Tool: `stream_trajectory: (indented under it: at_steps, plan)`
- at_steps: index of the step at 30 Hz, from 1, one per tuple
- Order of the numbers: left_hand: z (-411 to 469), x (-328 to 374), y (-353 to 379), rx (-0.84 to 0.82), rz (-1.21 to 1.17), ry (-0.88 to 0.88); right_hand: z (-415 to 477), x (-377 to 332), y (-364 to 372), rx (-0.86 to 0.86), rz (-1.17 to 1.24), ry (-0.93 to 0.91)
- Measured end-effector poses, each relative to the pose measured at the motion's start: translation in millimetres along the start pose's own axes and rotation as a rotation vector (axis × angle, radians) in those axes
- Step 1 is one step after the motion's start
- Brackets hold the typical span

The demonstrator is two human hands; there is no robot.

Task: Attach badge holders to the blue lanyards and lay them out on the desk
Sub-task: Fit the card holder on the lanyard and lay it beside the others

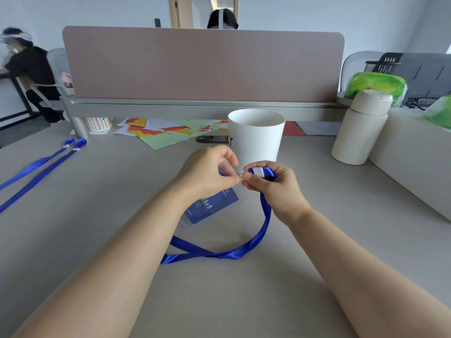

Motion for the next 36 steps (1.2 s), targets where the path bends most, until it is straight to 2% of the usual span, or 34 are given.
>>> stream_trajectory:
  at_steps: [5, 11, 13, 17, 21, 30, 36]
  plan:
    - [1.1, -11.2, -0.4, -0.073, -0.013, -0.077, 2.6, -1.9, -3.1, 0.039, 0.0, -0.025]
    - [-2.3, -18.1, 0.1, -0.238, 0.107, -0.081, 1.0, -4.5, 6.8, -0.075, -0.137, -0.037]
    - [-4.0, -18.5, -1.8, -0.249, 0.105, -0.096, 0.6, -6.4, 12.6, -0.09, -0.166, -0.038]
    - [-10.8, -17.5, -12.3, -0.217, 0.057, -0.075, 1.8, -9.9, 26.8, -0.144, -0.134, 0.019]
    - [-21.0, -33.6, -46.4, -0.114, 0.069, -0.123, 2.2, -17.1, 45.9, -0.244, -0.1, 0.063]
    - [-68.6, -55.8, -135.2, 0.167, 0.039, -0.245, -22.7, -42.3, 134.1, -0.533, -0.19, -0.055]
    - [-110.1, -69.8, -184.3, 0.179, 0.184, -0.286, -49.6, -61.7, 191.9, -0.667, -0.211, -0.123]
Point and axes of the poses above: each hand's wrist, its own z-axis towards the middle knuckle, its own y-axis out of the palm, x = y × z, the point moved 9 cm from there along z, towards the middle knuckle, and after that the axes turned 8 degrees about x, right-handed, at the moved point
